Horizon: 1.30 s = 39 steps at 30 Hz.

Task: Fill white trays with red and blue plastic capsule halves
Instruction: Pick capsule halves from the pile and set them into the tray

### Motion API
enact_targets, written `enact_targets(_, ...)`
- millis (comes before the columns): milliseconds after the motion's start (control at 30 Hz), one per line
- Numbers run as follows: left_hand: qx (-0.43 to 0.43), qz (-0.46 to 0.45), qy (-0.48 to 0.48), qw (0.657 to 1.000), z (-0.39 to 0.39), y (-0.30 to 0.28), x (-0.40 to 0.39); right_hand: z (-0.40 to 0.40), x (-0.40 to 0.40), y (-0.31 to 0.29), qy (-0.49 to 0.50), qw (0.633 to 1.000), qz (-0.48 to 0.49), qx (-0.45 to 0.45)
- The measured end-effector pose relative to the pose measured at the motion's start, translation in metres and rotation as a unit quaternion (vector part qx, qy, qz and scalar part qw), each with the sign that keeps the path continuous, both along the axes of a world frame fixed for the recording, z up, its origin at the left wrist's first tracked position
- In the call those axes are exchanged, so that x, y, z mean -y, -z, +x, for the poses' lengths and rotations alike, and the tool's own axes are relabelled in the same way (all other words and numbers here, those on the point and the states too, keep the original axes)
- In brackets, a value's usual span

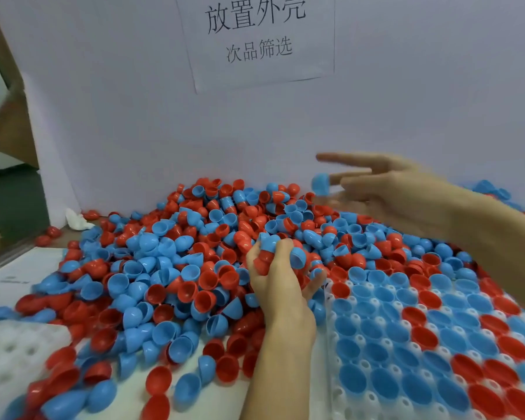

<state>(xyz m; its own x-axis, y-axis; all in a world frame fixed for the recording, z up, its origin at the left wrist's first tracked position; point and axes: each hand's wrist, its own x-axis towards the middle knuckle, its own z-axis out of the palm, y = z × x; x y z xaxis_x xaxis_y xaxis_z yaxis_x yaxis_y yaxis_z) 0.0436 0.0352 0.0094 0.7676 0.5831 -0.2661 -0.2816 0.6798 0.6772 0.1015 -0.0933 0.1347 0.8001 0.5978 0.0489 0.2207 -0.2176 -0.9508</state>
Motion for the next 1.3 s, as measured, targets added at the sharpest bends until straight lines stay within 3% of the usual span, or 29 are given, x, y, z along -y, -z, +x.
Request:
enact_targets(33, 0.001, 0.001, 0.008, 1.0, -0.001, 0.0, 0.001, -0.002, -0.008, -0.005, -0.04, 0.99, 0.122, -0.062)
enact_targets(67, 0.002, 0.003, 0.016, 1.0, -0.002, 0.001, 0.001, -0.004, -0.013, -0.007, -0.068, 0.983, 0.152, -0.077)
enact_targets(133, -0.002, 0.005, 0.021, 1.0, -0.003, 0.001, 0.002, -0.008, -0.015, -0.005, -0.086, 0.994, 0.061, -0.013)
enact_targets(233, 0.001, 0.014, 0.032, 0.999, -0.002, 0.0, 0.003, -0.017, -0.004, 0.01, -0.023, 0.986, -0.11, 0.121)
enact_targets(333, 0.015, 0.031, 0.056, 0.998, -0.002, -0.001, 0.006, -0.028, 0.012, 0.027, 0.052, 0.972, -0.156, 0.17)
enact_targets(533, 0.037, 0.077, 0.187, 0.979, -0.002, -0.004, 0.013, -0.05, 0.019, 0.07, 0.147, 0.971, -0.05, 0.179)
enact_targets(667, 0.069, 0.099, 0.243, 0.962, -0.004, -0.005, 0.017, -0.056, 0.014, 0.088, 0.144, 0.972, 0.052, 0.18)
enact_targets(1000, 0.08, 0.046, 0.263, 0.96, -0.005, -0.008, 0.032, -0.056, 0.01, 0.1, 0.259, 0.923, 0.052, 0.279)
enact_targets(1167, 0.078, -0.029, 0.256, 0.963, -0.004, -0.007, 0.034, -0.053, 0.015, 0.102, 0.316, 0.905, 0.078, 0.273)
enact_targets(1300, 0.061, -0.027, 0.244, 0.968, -0.003, -0.005, 0.036, -0.049, 0.022, 0.105, 0.307, 0.912, 0.061, 0.266)
